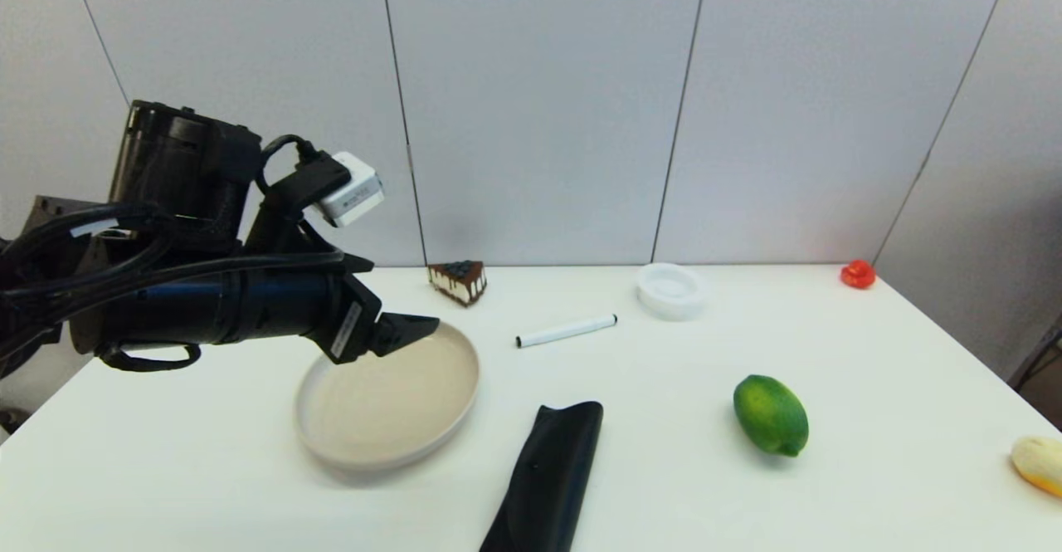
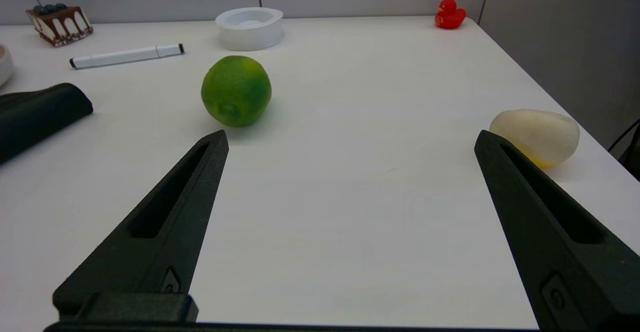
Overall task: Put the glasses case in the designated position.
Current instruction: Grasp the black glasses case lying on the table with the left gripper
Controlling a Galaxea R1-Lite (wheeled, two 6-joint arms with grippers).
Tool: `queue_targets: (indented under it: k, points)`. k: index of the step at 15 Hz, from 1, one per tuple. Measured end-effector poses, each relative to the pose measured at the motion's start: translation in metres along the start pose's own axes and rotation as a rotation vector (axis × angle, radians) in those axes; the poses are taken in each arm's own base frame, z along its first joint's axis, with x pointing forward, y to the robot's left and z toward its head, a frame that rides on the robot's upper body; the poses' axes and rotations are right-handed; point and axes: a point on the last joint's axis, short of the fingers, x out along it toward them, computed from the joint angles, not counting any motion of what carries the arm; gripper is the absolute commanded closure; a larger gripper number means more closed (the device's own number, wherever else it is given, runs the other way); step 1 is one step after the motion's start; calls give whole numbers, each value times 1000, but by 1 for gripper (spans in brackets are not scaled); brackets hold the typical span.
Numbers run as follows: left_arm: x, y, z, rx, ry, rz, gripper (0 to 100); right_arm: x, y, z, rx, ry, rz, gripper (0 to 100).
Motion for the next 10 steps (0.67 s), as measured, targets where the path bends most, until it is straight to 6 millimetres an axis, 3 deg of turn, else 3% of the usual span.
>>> queue_targets:
  k: [10]
  points:
    - [1, -37, 8, -282, 298, -107, 0, 0, 0, 0, 0, 0, 0, 0]
